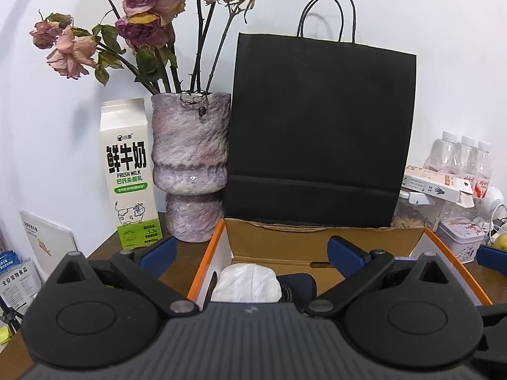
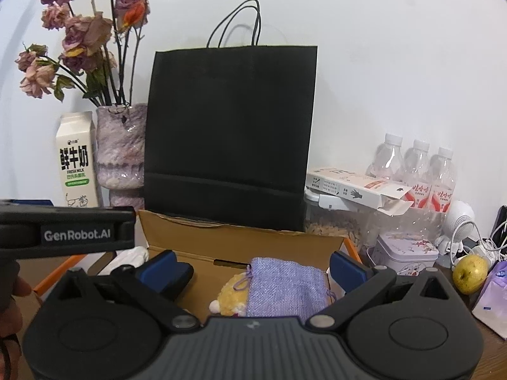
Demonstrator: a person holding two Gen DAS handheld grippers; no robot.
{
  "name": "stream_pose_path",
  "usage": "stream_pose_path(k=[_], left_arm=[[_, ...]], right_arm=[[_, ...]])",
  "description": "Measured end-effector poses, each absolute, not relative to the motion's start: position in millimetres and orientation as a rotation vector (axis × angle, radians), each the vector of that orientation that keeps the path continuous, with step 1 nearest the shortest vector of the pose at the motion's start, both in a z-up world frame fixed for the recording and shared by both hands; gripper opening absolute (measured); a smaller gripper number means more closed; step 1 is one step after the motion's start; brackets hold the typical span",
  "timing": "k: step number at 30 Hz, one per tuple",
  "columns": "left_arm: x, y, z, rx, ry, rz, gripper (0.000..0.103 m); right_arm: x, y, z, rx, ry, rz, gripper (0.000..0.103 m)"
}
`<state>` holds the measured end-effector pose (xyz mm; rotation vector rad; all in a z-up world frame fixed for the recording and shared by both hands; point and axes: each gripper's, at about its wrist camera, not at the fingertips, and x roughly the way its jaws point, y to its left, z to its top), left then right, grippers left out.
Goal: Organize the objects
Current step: 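Withdraw both tools from the box toward the lavender headband and beige block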
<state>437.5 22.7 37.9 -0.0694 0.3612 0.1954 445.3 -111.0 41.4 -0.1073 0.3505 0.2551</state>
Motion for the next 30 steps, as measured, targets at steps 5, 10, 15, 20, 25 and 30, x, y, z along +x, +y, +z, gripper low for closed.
stream_pose_path(k=[5, 10, 15, 20, 25, 30], left_arm=[[426.2, 21.0, 39.0, -0.071, 0.36, 0.195, 0.103], [409.7, 19.5, 39.4, -0.078, 0.364, 0.198, 0.103], [394.6, 19.7, 39.7, -0.09, 0.371, 0.199, 0.103], [378.5, 20.6, 39.2, -0.105, 0.38, 0.202, 0.103], [363.4, 19.1, 37.6, -0.115, 0.392, 0.201, 0.103], [346.6, 15.5, 37.6, -0.115, 0.397, 0.194, 0.103]], right_arm=[[433.0, -113.4, 45.2, -0.113, 0.34, 0.268, 0.103], [417.9, -116.7, 47.2, -0.116, 0.327, 0.272, 0.103], [400.1, -120.1, 46.8, -0.126, 0.319, 0.282, 0.103], [381.7, -125.8, 47.7, -0.133, 0.309, 0.289, 0.103], [361.8, -135.0, 49.2, -0.126, 0.293, 0.294, 0.103], [339.8, -141.8, 49.3, -0.134, 0.275, 0.31, 0.103]])
